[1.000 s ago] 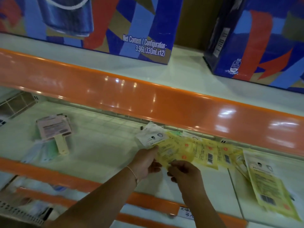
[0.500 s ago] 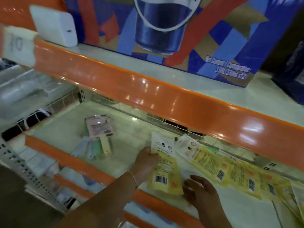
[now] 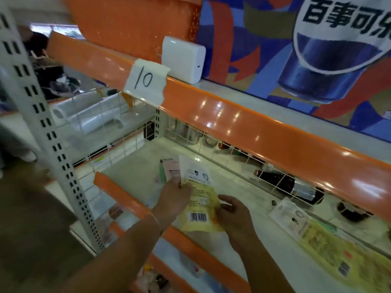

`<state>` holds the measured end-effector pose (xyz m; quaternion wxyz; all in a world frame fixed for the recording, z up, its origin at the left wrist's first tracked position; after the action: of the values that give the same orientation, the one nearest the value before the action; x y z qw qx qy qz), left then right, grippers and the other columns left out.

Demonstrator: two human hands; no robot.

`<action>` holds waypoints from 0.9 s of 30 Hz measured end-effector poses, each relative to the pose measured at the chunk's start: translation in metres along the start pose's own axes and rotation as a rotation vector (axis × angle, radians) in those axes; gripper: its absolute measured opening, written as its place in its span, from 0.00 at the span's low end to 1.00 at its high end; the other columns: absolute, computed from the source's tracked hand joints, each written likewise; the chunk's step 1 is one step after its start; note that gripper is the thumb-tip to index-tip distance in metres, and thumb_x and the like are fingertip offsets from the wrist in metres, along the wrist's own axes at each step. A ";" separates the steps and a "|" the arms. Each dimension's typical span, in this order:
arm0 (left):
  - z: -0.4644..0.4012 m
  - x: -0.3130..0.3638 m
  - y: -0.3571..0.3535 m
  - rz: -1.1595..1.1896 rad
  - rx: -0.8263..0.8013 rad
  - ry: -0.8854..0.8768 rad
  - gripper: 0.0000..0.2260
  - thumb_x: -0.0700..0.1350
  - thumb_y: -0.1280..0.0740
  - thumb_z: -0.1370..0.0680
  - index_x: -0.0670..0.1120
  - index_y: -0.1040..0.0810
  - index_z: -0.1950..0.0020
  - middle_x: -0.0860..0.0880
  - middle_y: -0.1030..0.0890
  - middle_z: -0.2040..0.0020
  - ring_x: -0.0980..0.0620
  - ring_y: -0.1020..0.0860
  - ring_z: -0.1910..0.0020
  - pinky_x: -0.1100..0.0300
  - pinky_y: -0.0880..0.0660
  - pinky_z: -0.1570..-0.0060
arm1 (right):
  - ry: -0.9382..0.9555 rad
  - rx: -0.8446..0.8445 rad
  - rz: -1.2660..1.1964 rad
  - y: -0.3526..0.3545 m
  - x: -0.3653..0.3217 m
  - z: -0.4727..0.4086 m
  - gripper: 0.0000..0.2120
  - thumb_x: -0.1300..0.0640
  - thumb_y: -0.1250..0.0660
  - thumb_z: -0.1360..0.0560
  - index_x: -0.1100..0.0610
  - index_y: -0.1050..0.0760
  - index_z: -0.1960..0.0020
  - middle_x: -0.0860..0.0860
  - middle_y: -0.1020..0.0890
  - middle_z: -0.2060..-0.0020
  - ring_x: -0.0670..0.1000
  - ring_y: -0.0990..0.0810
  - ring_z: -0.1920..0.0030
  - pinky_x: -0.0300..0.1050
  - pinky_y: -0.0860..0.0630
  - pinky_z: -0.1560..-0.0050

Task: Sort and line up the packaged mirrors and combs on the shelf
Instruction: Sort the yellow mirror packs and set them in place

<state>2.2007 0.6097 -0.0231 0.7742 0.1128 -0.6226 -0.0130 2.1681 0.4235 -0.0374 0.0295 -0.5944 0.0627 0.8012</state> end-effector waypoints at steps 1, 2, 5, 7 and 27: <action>-0.004 -0.001 0.010 0.007 0.017 0.010 0.07 0.42 0.36 0.22 0.46 0.20 0.47 0.48 0.17 0.55 0.52 0.18 0.59 0.59 0.19 0.61 | 0.017 -0.001 0.016 -0.009 -0.002 -0.006 0.13 0.70 0.35 0.26 0.57 0.23 0.45 0.56 0.16 0.57 0.54 0.15 0.61 0.45 0.21 0.66; -0.007 -0.001 0.019 0.005 0.029 0.023 0.06 0.42 0.36 0.22 0.45 0.19 0.49 0.48 0.17 0.57 0.55 0.18 0.64 0.62 0.20 0.67 | 0.033 0.000 0.037 -0.017 -0.004 -0.012 0.14 0.69 0.35 0.26 0.56 0.23 0.44 0.56 0.15 0.57 0.55 0.15 0.60 0.46 0.21 0.65; -0.017 -0.001 0.044 -0.089 0.092 0.031 0.08 0.43 0.35 0.23 0.44 0.20 0.60 0.48 0.20 0.69 0.57 0.24 0.78 0.66 0.32 0.80 | 0.078 0.013 0.077 -0.037 -0.008 -0.028 0.13 0.66 0.34 0.25 0.55 0.23 0.42 0.55 0.16 0.56 0.52 0.16 0.60 0.46 0.21 0.63; -0.026 -0.004 0.060 -0.216 0.142 0.023 0.12 0.45 0.34 0.23 0.46 0.23 0.66 0.49 0.23 0.72 0.53 0.26 0.77 0.64 0.33 0.77 | 0.096 0.039 0.090 -0.046 -0.010 -0.034 0.11 0.62 0.33 0.24 0.54 0.23 0.43 0.54 0.16 0.57 0.50 0.17 0.61 0.46 0.20 0.61; -0.024 0.066 -0.022 -0.873 0.173 -0.485 0.17 0.52 0.38 0.23 0.41 0.29 0.41 0.40 0.26 0.46 0.39 0.26 0.46 0.48 0.27 0.50 | 0.197 0.550 0.418 0.129 0.013 0.005 0.14 0.55 0.35 0.23 0.55 0.24 0.38 0.51 0.18 0.53 0.52 0.20 0.52 0.45 0.25 0.51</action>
<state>2.2417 0.5818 0.0311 0.5177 0.4202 -0.6780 -0.3094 2.1438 0.2963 -0.0400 0.0178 -0.6130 0.3986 0.6820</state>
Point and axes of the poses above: each hand's wrist, its own z-axis away from the middle knuckle, its own y-axis out of the back of the hand, x = y × z, the point moved 6 cm from there along -z, towards the middle knuckle
